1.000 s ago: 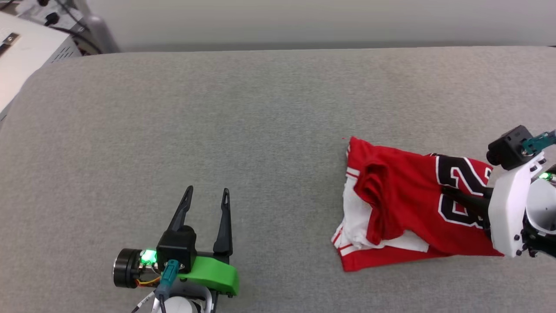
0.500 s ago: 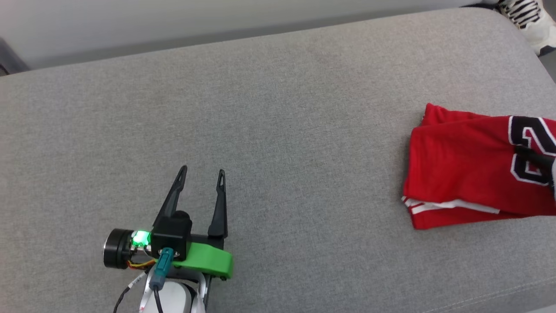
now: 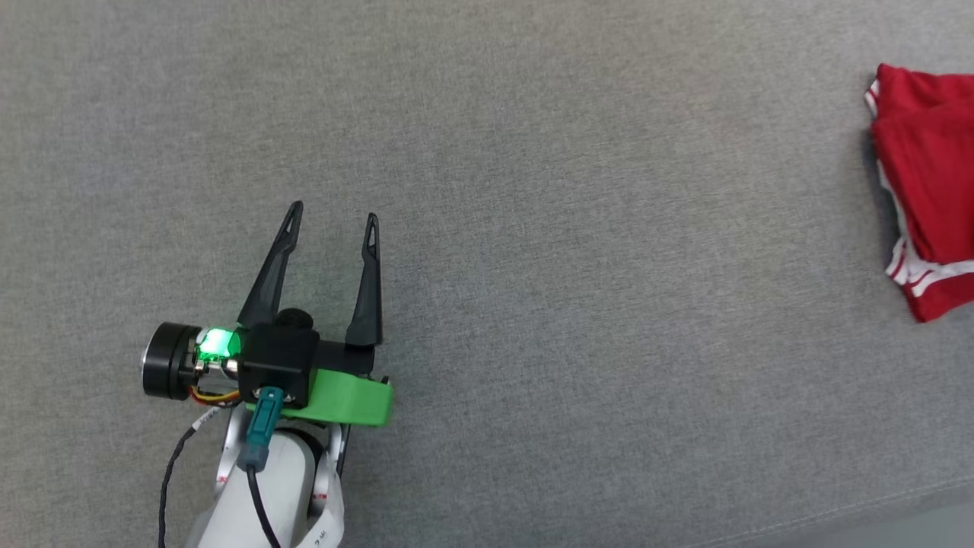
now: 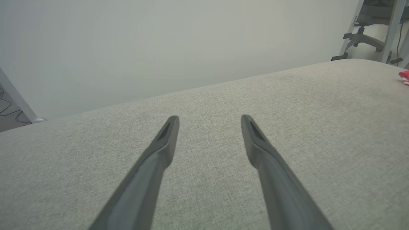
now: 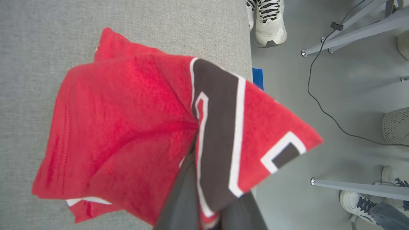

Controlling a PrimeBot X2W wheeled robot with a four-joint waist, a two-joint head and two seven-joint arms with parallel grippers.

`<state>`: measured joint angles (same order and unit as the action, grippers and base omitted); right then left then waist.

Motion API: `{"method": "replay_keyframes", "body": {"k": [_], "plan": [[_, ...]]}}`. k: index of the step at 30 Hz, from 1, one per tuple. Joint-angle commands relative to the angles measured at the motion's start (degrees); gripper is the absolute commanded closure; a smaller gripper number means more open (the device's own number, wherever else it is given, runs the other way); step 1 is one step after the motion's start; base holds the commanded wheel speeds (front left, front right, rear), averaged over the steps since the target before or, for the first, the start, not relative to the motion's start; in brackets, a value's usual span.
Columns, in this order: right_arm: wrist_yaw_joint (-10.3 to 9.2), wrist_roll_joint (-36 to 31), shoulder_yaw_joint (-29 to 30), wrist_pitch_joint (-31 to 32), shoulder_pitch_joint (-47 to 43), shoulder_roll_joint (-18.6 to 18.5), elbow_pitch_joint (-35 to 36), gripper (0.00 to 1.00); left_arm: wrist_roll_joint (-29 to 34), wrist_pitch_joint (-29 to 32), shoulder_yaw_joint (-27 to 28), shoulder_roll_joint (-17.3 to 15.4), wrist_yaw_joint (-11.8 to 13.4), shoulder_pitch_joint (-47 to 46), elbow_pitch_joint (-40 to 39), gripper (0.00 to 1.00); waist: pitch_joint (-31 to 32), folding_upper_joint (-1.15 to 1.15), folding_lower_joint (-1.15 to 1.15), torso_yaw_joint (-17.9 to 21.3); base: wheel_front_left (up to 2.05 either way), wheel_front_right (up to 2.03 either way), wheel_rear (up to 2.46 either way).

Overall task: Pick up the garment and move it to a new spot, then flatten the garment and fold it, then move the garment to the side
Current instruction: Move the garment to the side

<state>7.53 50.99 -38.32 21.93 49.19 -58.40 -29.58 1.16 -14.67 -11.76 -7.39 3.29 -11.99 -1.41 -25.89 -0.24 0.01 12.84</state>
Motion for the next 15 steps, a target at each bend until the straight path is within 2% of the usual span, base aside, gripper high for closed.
{"method": "replay_keyframes", "body": {"k": [1, 8, 12, 13, 14, 15], "plan": [[-0.04, -0.79, 0.24, -0.65, 1.82, 0.13, -1.78, 1.0, 0.48, -0.33, -0.09, -0.54, 0.15, -1.36, -0.6, 0.0, -5.07, 0.24, -0.01, -1.8, 0.0, 0.0, 0.0], [-0.04, -2.47, 1.14, -2.93, 6.23, 1.55, -11.85, 1.0, 0.91, -0.33, -0.48, -1.14, 0.95, -2.52, -2.32, 0.0, -7.24, 0.24, -0.01, -3.03, 0.0, 0.0, 0.0], [-0.04, -4.43, 1.23, -6.5, 7.82, 2.53, -16.44, 1.0, 0.74, -0.33, -0.65, -1.28, 1.39, -2.46, -2.48, 0.0, -7.23, 0.24, -0.01, -3.45, 0.0, 0.0, 0.0], [-0.04, -4.28, 1.24, -6.65, 7.9, 3.1, -17.43, 0.6, 0.67, -0.33, -0.67, -1.31, 1.49, -2.39, -2.44, 0.0, -7.08, 0.24, -0.01, -3.49, 0.0, 0.0, 0.0], [-0.04, -4.1, 1.27, -7.07, 8.08, 3.72, -18.38, 0.0, 0.56, -0.33, -0.67, -1.34, 1.62, -2.28, -2.37, 0.0, -6.77, 0.24, -0.01, -3.51, 0.0, 0.0, 0.0], [-0.04, -4.41, 1.27, -7.95, 8.35, 4.07, -19.35, 0.0, 0.41, -0.33, -0.65, -1.33, 1.78, -2.13, -2.29, 0.0, -6.36, 0.24, -0.01, -3.55, 0.0, 0.0, 0.0]]}}
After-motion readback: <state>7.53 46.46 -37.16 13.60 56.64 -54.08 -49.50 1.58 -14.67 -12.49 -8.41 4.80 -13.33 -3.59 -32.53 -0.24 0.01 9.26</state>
